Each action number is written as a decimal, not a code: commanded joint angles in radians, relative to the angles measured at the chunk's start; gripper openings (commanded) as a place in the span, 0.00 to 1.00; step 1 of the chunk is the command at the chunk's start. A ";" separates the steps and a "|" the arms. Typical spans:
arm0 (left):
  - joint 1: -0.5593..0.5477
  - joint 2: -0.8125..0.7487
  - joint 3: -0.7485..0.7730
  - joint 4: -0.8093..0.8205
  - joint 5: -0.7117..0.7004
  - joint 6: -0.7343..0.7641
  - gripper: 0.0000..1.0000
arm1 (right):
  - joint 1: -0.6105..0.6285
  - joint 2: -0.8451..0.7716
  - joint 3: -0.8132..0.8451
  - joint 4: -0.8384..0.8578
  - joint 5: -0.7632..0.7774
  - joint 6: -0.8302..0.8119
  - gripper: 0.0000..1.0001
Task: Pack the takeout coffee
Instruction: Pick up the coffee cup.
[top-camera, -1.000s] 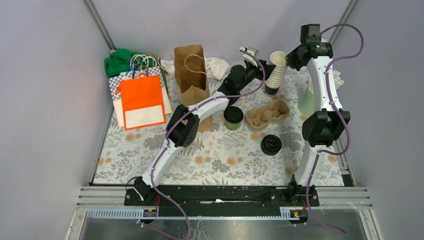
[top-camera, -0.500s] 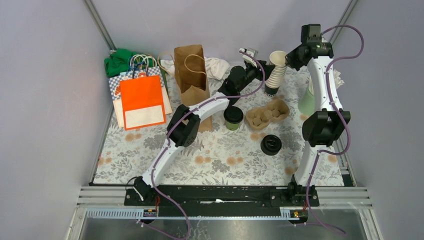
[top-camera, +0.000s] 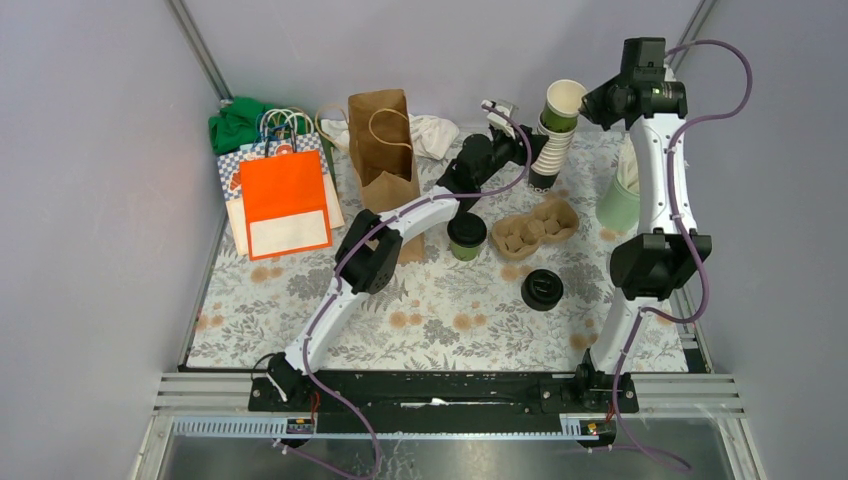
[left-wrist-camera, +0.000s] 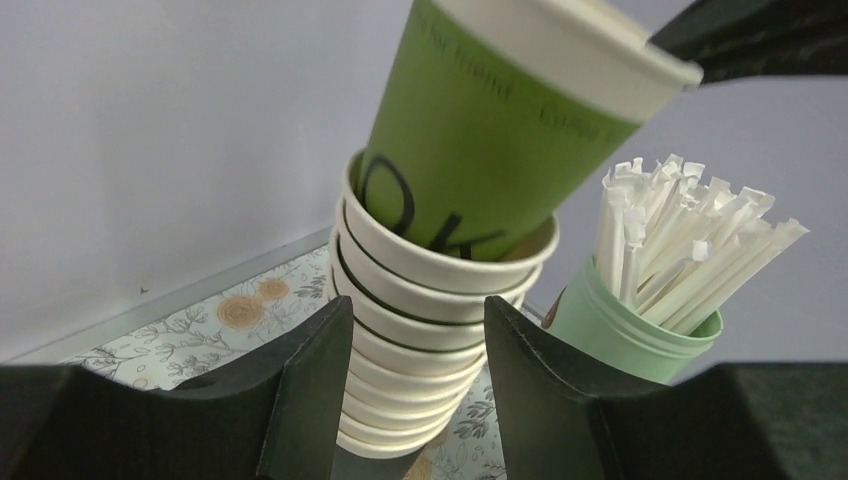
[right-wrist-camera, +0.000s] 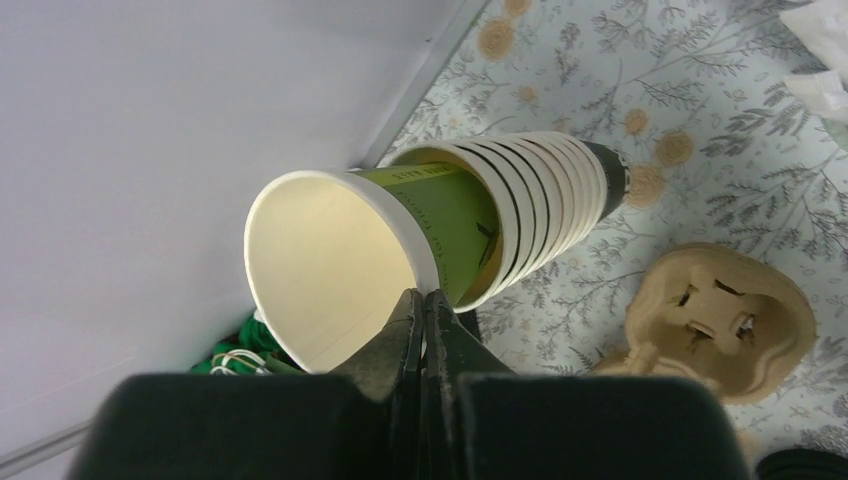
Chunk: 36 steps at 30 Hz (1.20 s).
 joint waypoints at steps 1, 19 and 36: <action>0.001 -0.004 0.003 0.028 0.000 0.020 0.55 | -0.006 -0.054 0.084 0.050 -0.036 0.023 0.00; -0.005 -0.216 -0.181 0.085 0.016 0.051 0.58 | -0.008 -0.357 -0.179 0.223 -0.079 0.007 0.00; -0.057 -0.680 -0.514 -0.060 -0.026 0.231 0.70 | -0.008 -0.743 -0.607 0.169 -0.091 -0.123 0.00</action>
